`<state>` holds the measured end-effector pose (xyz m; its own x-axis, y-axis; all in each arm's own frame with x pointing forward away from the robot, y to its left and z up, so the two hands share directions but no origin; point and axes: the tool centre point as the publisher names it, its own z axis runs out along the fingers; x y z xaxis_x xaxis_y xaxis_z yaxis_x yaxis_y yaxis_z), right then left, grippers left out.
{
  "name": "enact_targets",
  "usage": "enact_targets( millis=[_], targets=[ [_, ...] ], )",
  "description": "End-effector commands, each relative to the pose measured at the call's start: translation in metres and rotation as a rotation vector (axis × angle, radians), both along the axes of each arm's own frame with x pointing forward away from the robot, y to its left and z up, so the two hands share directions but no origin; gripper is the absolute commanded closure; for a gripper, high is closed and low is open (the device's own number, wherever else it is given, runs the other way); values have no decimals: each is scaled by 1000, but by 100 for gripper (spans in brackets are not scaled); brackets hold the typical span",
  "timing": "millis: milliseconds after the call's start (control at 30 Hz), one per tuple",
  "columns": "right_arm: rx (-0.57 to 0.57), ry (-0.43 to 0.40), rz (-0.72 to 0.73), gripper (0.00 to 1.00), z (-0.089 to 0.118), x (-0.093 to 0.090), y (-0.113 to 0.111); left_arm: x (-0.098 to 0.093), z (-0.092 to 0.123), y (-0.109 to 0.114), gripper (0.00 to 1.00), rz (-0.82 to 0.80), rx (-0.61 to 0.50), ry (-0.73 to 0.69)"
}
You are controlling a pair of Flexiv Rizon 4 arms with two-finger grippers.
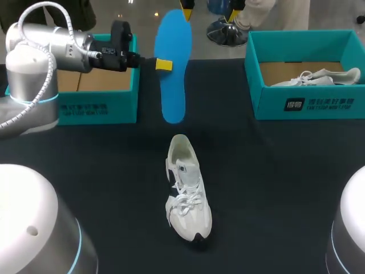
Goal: Take the shoe out of the shoebox, open the shoe tongue, remove and reinsert the insole, then place the shoe into the shoebox
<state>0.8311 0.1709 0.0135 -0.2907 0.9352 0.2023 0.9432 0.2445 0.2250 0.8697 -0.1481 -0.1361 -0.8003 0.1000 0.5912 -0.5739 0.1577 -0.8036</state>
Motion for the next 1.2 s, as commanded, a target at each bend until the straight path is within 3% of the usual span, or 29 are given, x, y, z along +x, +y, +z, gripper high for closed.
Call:
enact_targets(
  millis=[33,167,267,1000,1167,1200],
  targets=[
    [-1,2,0,0,0,1,0,-12,2,6,100,42,-3,-68],
    [-1,2,0,0,0,1,0,-19,0,12,100,69,-20,-120],
    [-1,2,0,0,0,1,0,-22,-7,15,100,63,8,-71],
    [-1,2,0,0,0,1,0,-22,-7,15,100,63,8,-71],
    [-1,2,0,0,0,1,0,-26,5,19,100,-32,-179,-316],
    [-1,2,0,0,0,1,0,-26,7,21,100,-43,-166,-378]
  ],
)
